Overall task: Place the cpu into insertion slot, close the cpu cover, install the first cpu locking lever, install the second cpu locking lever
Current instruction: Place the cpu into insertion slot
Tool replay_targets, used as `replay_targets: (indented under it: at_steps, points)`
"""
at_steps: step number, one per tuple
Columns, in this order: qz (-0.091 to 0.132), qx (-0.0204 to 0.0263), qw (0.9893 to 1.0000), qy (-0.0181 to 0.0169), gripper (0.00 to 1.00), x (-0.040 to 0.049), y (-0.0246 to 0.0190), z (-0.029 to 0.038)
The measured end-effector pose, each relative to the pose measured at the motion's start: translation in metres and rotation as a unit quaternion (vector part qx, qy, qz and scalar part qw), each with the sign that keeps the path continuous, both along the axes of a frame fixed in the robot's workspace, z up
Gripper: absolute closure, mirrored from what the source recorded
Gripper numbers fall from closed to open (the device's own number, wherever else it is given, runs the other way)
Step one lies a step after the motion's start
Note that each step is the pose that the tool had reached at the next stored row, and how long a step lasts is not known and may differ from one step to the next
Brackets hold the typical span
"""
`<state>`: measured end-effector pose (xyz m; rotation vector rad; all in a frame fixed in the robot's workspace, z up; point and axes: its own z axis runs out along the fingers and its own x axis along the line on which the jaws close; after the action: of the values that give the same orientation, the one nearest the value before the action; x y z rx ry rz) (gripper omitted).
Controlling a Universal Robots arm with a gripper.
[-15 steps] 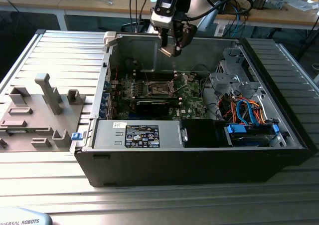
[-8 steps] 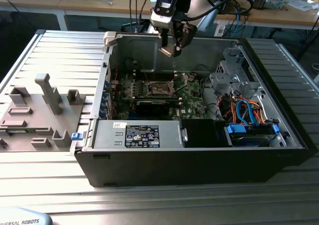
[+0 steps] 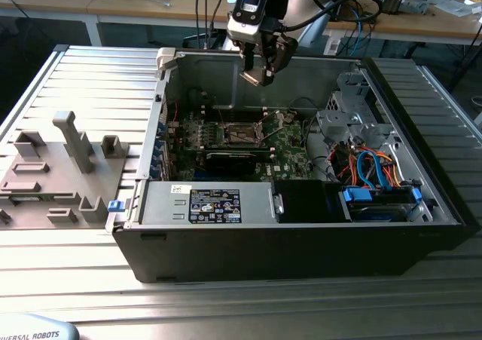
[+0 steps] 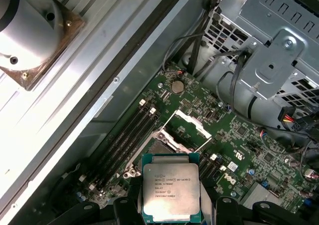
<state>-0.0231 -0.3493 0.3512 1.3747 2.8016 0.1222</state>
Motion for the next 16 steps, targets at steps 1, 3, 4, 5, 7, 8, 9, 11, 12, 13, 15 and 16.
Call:
replay_targets:
  at_steps: [1, 3, 4, 5, 7, 8, 9, 11, 12, 13, 15, 16]
  points:
    - [0.000, 0.0000, 1.0000, 0.0000, 0.46, 0.0000, 0.0000, 0.0000]
    - [-0.002, 0.0000, 1.0000, 0.0000, 0.46, 0.0000, 0.0000, 0.0000]
    - [-0.002, 0.0000, 1.0000, 0.0000, 0.46, 0.0000, 0.0000, 0.0000]
    - [-0.003, 0.0000, 1.0000, 0.0000, 0.46, 0.0000, 0.0000, 0.0000]
    - [-0.004, 0.0000, 1.0000, 0.0000, 0.46, 0.0000, 0.0000, 0.0000]
    - [-0.004, 0.0000, 1.0000, 0.0000, 0.46, 0.0000, 0.0000, 0.0000]
    - [-0.004, 0.0000, 1.0000, 0.0000, 0.46, 0.0000, 0.0000, 0.0000]
    - [-0.005, 0.0000, 1.0000, 0.0000, 0.46, 0.0000, 0.0000, 0.0000]
    - [-0.006, 0.0000, 1.0000, 0.0000, 0.46, 0.0000, 0.0000, 0.0000]
    - [-0.006, 0.0000, 1.0000, 0.0000, 0.46, 0.0000, 0.0000, 0.0000]
    - [-0.007, 0.0000, 1.0000, 0.0000, 0.46, 0.0000, 0.0000, 0.0000]
    - [-0.007, 0.0000, 1.0000, 0.0000, 0.46, 0.0000, 0.0000, 0.0000]
